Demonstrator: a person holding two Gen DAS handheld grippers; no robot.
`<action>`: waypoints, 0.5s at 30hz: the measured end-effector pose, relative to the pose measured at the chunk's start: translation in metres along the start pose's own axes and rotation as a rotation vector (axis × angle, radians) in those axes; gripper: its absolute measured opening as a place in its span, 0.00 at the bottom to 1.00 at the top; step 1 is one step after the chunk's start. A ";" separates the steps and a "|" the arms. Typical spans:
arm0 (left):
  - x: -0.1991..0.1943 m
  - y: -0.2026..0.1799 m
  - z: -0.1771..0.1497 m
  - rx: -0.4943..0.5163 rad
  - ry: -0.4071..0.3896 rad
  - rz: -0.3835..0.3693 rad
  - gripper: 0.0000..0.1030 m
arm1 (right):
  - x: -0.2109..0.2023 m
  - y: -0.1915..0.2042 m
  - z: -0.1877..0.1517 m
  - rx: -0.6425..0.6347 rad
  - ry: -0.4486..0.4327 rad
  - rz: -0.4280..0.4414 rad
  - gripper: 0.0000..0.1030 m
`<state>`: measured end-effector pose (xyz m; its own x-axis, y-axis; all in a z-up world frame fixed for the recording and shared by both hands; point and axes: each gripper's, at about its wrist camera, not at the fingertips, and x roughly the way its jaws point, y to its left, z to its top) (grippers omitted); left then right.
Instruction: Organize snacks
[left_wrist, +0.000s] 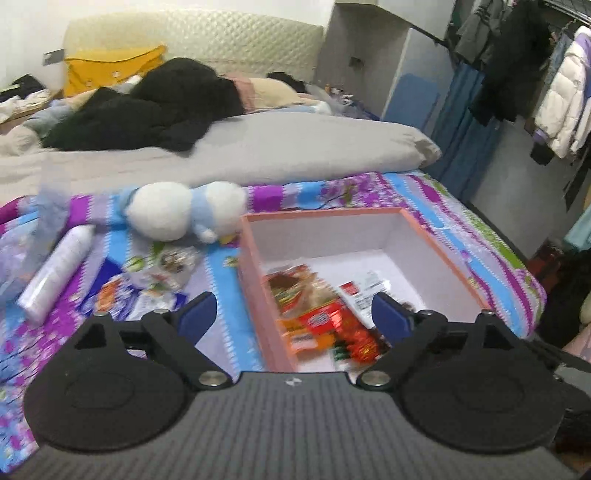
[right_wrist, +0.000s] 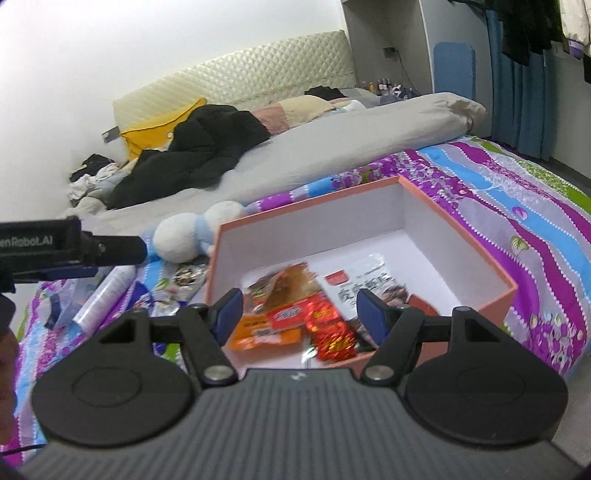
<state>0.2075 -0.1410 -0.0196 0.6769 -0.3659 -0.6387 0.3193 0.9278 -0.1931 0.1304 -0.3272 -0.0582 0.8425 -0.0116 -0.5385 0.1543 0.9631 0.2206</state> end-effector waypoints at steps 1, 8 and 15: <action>-0.006 0.005 -0.005 -0.004 0.003 0.004 0.91 | -0.004 0.005 -0.003 -0.009 -0.004 0.002 0.68; -0.059 0.050 -0.044 -0.044 -0.026 0.074 0.93 | -0.028 0.037 -0.026 -0.040 -0.025 0.045 0.68; -0.095 0.083 -0.081 -0.098 -0.049 0.155 0.93 | -0.046 0.052 -0.046 -0.053 -0.048 0.087 0.68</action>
<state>0.1154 -0.0236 -0.0354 0.7452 -0.2194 -0.6297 0.1448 0.9750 -0.1684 0.0763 -0.2644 -0.0590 0.8754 0.0607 -0.4795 0.0532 0.9739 0.2205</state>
